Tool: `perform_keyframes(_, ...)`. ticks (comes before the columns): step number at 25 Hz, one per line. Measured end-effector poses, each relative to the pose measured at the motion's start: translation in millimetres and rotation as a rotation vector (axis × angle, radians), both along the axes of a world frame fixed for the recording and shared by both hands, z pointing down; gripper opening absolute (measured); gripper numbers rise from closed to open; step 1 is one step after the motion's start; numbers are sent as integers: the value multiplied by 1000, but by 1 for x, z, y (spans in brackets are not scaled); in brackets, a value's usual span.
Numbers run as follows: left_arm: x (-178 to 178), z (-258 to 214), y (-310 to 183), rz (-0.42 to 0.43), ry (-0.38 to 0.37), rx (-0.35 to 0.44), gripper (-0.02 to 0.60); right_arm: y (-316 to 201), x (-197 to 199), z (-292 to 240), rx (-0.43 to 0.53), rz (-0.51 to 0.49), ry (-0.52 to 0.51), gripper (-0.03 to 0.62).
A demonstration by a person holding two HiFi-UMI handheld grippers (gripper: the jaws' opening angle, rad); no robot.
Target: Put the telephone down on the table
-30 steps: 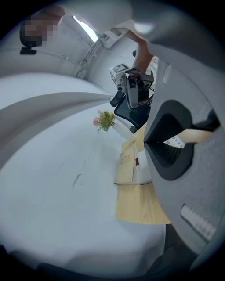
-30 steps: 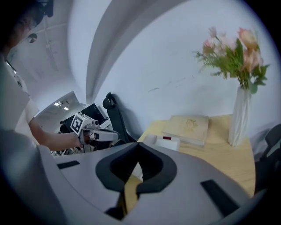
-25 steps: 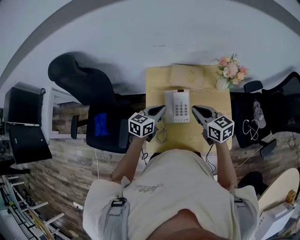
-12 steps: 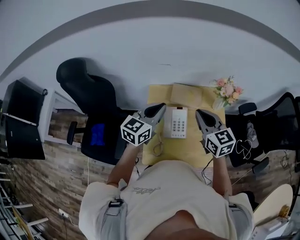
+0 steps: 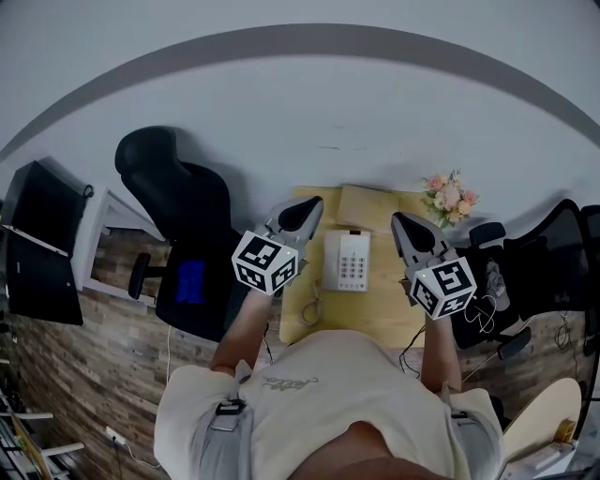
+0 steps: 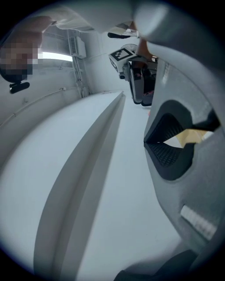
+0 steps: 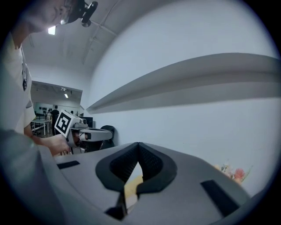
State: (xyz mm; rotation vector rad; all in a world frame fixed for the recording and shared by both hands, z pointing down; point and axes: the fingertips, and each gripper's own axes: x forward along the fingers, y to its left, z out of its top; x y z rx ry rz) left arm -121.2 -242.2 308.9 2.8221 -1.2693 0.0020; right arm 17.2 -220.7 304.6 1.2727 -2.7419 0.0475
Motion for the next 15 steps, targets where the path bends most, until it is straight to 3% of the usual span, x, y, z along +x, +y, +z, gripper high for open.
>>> perform_keyframes(8,-15,-23,-6,-78,27,54,17,0,-4,-32,64,-4,-23,2)
perform_keyframes(15,-13,-34,-3,-107,-18,101,17,4,-5,-37,81,0,-53,2)
